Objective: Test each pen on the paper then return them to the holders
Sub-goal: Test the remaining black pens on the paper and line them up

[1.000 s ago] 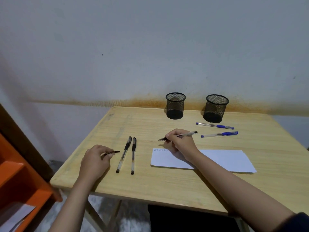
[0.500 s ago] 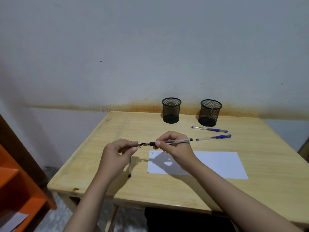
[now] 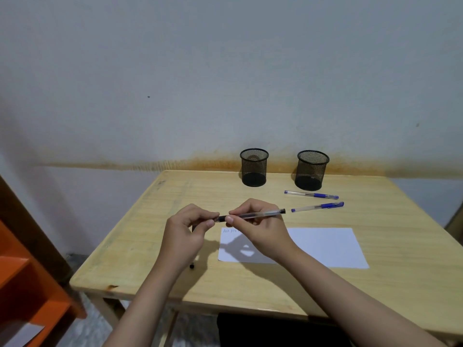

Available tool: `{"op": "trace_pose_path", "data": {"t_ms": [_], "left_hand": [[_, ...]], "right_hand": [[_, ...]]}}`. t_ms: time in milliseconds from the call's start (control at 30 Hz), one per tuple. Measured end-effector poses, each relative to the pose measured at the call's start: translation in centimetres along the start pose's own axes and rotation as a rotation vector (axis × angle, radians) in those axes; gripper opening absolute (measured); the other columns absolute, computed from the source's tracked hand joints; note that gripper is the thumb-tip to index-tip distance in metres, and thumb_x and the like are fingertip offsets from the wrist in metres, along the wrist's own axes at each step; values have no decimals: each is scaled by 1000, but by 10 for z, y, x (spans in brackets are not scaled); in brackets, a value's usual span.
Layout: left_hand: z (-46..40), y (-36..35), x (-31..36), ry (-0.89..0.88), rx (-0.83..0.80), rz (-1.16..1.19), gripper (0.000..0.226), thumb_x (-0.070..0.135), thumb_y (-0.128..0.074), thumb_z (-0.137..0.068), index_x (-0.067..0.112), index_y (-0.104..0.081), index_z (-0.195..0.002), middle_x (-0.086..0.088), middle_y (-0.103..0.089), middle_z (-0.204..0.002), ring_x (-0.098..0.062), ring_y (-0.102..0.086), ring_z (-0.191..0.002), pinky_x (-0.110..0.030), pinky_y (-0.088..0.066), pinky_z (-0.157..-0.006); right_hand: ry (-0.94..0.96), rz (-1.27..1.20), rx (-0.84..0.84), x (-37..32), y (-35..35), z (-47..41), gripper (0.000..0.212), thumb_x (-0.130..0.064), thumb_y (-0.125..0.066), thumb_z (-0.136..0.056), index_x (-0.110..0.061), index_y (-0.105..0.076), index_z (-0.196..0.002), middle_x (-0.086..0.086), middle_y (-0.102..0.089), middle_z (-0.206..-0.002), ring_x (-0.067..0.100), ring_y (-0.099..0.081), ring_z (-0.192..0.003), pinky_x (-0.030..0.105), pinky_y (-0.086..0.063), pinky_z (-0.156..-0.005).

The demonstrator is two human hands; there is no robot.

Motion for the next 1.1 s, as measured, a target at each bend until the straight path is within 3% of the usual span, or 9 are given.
{"op": "trace_pose_path", "data": {"t_ms": [167,267,333,400,500,633,800,967,1100], "left_hand": [[-2,5,8,-74,-79,-28,33,-8,-67,-76,25,-73,-79,2,-65,-82,-12,-62,-77,-26,-49,-70],[-7,13,6,-126,-116,-71,31,-9,-70,-73,21,-74,-79,6,-68,-83,-12,-65,-82,-31,-50,-76],[-9,19,2,-130,-130,-79,31,-10,-70,-72,19,-75,-80,7,-70,-87,-10,-65,-87,-27,-50,-81],[-10,19,-3,-126,-139,-91,29,-9,-71,-72,18,-76,-81,8,-70,-90,-8,-65,-90,-21,-49,-83],[-8,17,-16,-78,-133,-105,28,-3,-72,-74,20,-75,-92,11,-71,-95,-3,-64,-94,-18,-48,-85],[-2,28,-44,66,-84,-192,33,15,-71,-80,28,-65,-110,13,-67,-108,2,-59,-103,-10,-43,-84],[12,59,-97,245,-82,-332,33,30,-62,-86,29,-59,-119,13,-57,-122,-6,-49,-115,-27,-39,-96],[20,64,-125,230,-156,-534,39,31,-58,-88,19,-56,-125,3,-55,-133,-17,-48,-122,-36,-40,-103],[19,60,-129,214,-176,-609,41,34,-54,-89,20,-54,-128,3,-51,-137,-18,-43,-126,-38,-38,-104]], "right_hand": [[-1,25,-53,3,-5,5,9,-7,-78,-75,-10,-71,-80,0,-71,-76,11,-68,-73,22,-52,-67],[-10,18,-250,3,-17,5,19,-2,-75,-77,-3,-72,-96,14,-74,-91,29,-71,-89,42,-57,-80],[-129,-48,-368,12,-26,5,25,0,-64,-82,0,-69,-106,20,-72,-100,28,-70,-91,39,-58,-81],[-271,-105,-403,21,-32,5,21,-2,-61,-84,-1,-70,-104,22,-71,-100,25,-69,-84,35,-57,-75],[-373,-89,-347,32,-39,4,12,1,-66,-83,-4,-70,-94,19,-72,-81,20,-68,-65,30,-57,-61],[-464,-69,-279,46,-48,3,24,6,-67,-80,-2,-66,-102,11,-69,-70,16,-66,-55,24,-55,-51],[-497,79,-110,65,-43,-11,27,3,-72,-77,2,-63,-103,13,-66,-64,15,-61,-48,26,-57,-55],[-484,225,-67,80,-53,-34,24,1,-74,-74,-4,-66,-96,15,-68,-72,28,-70,-65,44,-60,-77],[-464,418,-80,86,-63,-49,21,-6,-77,-73,-7,-71,-93,11,-70,-87,23,-68,-84,31,-55,-74]]}}
Point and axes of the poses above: each hand's wrist, its own z-axis away from the middle knuckle, its own y-axis out of the back of the hand, x = y × z, the point moved 9 cm from there along -z, towards the middle knuckle
